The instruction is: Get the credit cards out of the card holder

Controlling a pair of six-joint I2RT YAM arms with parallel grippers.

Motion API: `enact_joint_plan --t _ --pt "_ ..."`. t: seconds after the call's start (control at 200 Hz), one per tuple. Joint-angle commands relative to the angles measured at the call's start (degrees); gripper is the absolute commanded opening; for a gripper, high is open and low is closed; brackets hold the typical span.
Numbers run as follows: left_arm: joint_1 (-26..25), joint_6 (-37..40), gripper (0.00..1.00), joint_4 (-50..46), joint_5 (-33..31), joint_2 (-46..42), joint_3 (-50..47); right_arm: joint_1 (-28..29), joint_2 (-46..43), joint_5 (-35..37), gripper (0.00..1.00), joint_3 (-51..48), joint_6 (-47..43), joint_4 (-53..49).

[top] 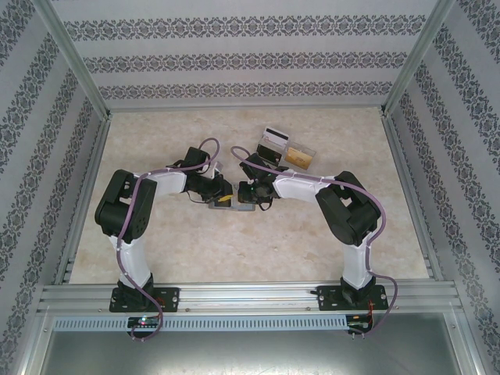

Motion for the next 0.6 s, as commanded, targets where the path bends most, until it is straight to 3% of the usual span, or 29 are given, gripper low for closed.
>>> enact_joint_plan --t 0.0,0.594 --pt "0.4 1.3 0.14 2.0 2.8 -2.3 -0.7 -0.4 2.4 0.9 0.23 -0.4 0.5 -2.4" --pt "1.7 2.3 0.11 1.8 2.8 -4.5 -2.6 -0.4 3.1 2.7 0.23 0.0 1.1 -4.0"
